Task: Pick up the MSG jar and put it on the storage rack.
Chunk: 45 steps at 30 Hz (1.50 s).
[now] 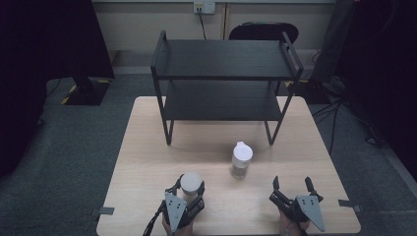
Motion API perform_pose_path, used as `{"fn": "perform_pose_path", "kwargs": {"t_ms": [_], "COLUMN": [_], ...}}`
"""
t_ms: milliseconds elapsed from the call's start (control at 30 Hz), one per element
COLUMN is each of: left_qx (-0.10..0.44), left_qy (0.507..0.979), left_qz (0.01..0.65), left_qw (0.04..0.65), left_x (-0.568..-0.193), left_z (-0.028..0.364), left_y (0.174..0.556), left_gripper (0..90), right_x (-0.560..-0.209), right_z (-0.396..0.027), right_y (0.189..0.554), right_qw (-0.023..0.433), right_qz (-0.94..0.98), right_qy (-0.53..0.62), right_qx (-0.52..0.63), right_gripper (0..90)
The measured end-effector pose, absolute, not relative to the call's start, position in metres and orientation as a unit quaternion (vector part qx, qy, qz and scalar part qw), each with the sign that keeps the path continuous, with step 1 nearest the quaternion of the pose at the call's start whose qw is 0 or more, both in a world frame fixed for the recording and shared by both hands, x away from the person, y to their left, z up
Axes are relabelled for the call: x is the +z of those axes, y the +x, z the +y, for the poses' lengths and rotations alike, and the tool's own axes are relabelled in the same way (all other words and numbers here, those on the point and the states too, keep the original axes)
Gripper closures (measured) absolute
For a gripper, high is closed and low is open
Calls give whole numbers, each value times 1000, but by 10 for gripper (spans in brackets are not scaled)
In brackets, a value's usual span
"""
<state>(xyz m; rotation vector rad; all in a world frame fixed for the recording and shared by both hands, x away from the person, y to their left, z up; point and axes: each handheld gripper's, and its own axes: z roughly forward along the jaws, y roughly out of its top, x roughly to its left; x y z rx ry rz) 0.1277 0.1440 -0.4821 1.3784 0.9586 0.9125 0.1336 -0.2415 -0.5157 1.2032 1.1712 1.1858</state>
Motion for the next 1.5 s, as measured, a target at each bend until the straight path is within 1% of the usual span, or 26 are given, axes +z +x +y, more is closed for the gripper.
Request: {"fn": "perform_pose_path", "kwargs": {"t_ms": [400, 733, 1033, 1167, 1500], "left_qx": [374, 373, 367, 354, 354], "left_qy": [596, 599, 608, 610, 619], "left_qz": [393, 377, 363, 355, 327], "left_qw": [593, 600, 604, 613, 620], "left_x": [-469, -461, -446, -440, -419], "left_z": [155, 159, 164, 170, 178], "left_y": [130, 131, 134, 139, 146], "left_gripper": [343, 343, 343, 344, 344], "right_x": [-516, -516, -516, -516, -516], "right_z": [-241, -241, -241, -242, -242], "right_y": [134, 134, 134, 134, 134], "right_qw": [517, 517, 517, 517, 517], "right_qz": [487, 488, 488, 488, 488], "right_qy": [502, 501, 501, 501, 501], "right_qx": [493, 494, 494, 494, 494], "right_gripper": [0, 0, 0, 0, 0]}}
